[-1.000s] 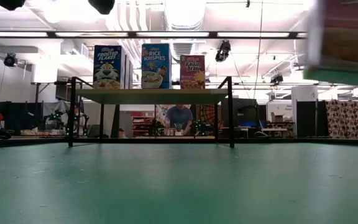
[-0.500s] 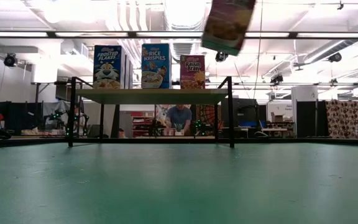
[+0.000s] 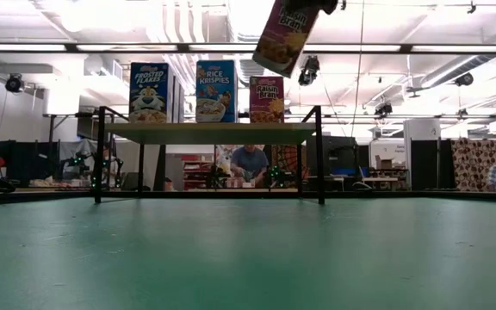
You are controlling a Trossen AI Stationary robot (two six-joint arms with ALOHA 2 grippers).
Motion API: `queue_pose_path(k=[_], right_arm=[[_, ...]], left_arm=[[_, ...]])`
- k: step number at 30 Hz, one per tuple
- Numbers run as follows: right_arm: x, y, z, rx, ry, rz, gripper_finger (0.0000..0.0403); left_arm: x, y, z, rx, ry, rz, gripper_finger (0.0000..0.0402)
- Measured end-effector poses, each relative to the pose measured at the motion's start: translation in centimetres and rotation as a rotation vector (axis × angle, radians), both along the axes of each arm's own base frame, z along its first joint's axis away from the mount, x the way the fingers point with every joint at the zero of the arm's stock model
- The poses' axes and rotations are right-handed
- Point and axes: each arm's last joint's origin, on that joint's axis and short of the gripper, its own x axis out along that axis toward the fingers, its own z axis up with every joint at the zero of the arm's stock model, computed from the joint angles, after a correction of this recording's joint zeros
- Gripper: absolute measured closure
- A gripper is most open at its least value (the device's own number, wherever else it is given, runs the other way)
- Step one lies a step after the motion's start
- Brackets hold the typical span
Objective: Stack cereal on shelf
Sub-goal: Put the pink cereal box on the shelf aligned with the other pink boxes
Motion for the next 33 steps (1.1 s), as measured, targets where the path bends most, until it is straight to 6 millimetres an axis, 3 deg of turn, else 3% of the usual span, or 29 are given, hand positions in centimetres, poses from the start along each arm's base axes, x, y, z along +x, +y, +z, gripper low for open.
queue_pose_path(k=[7, 18, 26, 33], right_arm=[[2.5, -2.2, -1.4, -0.046, 0.076, -0.005, 0.0252], [7.0, -4.3, -2.3, -0.05, 0.342, 0.034, 0.0252], [7.9, -5.4, -2.0, -0.077, 0.381, 0.076, 0.0252], [7.6, -7.1, -2.2, 0.009, 0.352, 0.105, 0.0252]], left_arm=[[-0.3, 0.4, 0.1, 0.063, 0.007, 0.125, 0.0189], [-0.4, 0.5, -0.1, 0.068, 0.024, 0.127, 0.0189], [-0.4, 0.5, -0.3, 0.051, 0.04, 0.126, 0.0189], [-0.4, 0.5, -0.4, 0.029, 0.051, 0.125, 0.0189]])
